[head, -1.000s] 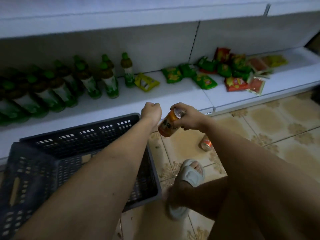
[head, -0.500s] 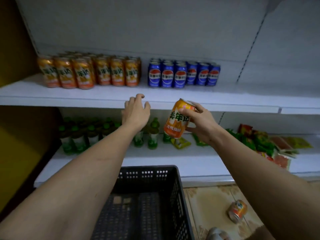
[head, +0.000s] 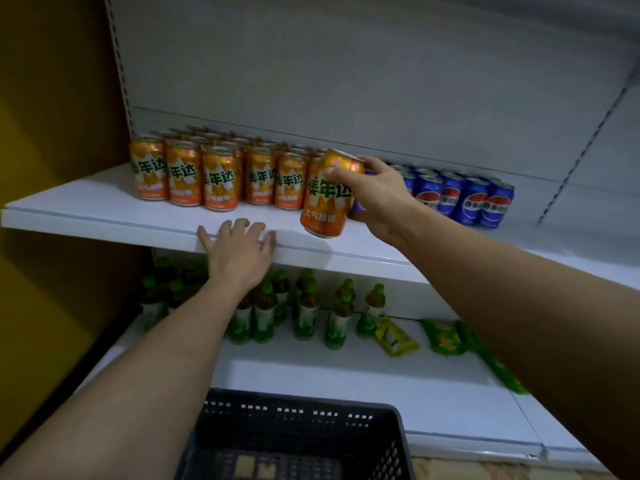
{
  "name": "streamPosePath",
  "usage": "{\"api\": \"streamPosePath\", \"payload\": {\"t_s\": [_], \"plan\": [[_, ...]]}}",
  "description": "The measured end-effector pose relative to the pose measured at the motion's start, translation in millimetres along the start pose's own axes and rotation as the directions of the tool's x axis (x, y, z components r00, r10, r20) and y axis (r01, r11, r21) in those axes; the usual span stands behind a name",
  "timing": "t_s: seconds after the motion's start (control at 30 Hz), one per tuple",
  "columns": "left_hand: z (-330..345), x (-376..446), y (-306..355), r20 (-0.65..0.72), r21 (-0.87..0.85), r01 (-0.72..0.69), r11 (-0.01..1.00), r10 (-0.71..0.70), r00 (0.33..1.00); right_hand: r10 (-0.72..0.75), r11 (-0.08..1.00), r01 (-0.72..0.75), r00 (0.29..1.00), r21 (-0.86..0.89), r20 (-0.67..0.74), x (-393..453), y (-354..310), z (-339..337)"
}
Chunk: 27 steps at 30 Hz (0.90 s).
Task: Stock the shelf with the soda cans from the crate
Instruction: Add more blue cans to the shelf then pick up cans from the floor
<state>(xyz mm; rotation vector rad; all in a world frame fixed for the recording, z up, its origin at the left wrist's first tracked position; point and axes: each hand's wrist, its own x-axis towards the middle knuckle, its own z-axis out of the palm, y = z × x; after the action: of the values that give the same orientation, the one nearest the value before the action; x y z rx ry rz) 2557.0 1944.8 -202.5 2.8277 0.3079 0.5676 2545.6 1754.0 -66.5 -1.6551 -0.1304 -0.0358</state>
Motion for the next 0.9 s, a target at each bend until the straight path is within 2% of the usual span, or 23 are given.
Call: {"api": "streamPosePath", "payload": {"t_s": [0.1, 0.17, 0.3, 0.5, 0.73, 0.9], "plan": [[20.9, -0.3, -11.9, -0.164, 0.021, -0.051, 0.998, 0.054, 0.985, 0.022, 0.999, -0.021, 1.0, -0.037, 0.014, 28.9, 13.8, 30.7], [31.5, 0.5, -14.7, -0.297, -0.014, -0.077, 0.997, 0.069, 0.952, 0.029, 0.999, -0.028, 0.999, -0.035, 0.014, 47.3, 25.2, 50.9], [44.5, 5.9, -16.3, -0.42, -0.035, -0.071, 0.997, 0.05, 0.906, -0.005, 0.999, 0.004, 1.0, -0.039, -0.007, 75.5, 46.4, 87.6], [54.0, 8.7, -18.4, -0.488, -0.094, -0.085, 0.992, 0.029, 0.872, -0.081, 0.997, 0.081, 0.997, -0.017, 0.002, 111.2, 59.1, 118.0], [51.1, 7.5, -16.5, -0.446, -0.092, -0.071, 0.993, 0.023, 0.895, -0.122, 0.991, 0.125, 0.991, -0.046, 0.059, 132.8, 70.8, 133.6], [41.6, 4.3, -15.0, -0.374, -0.022, -0.062, 0.998, 0.05, 0.926, -0.035, 0.984, 0.045, 0.997, -0.171, 0.062, 119.1, 61.5, 123.1]]}}
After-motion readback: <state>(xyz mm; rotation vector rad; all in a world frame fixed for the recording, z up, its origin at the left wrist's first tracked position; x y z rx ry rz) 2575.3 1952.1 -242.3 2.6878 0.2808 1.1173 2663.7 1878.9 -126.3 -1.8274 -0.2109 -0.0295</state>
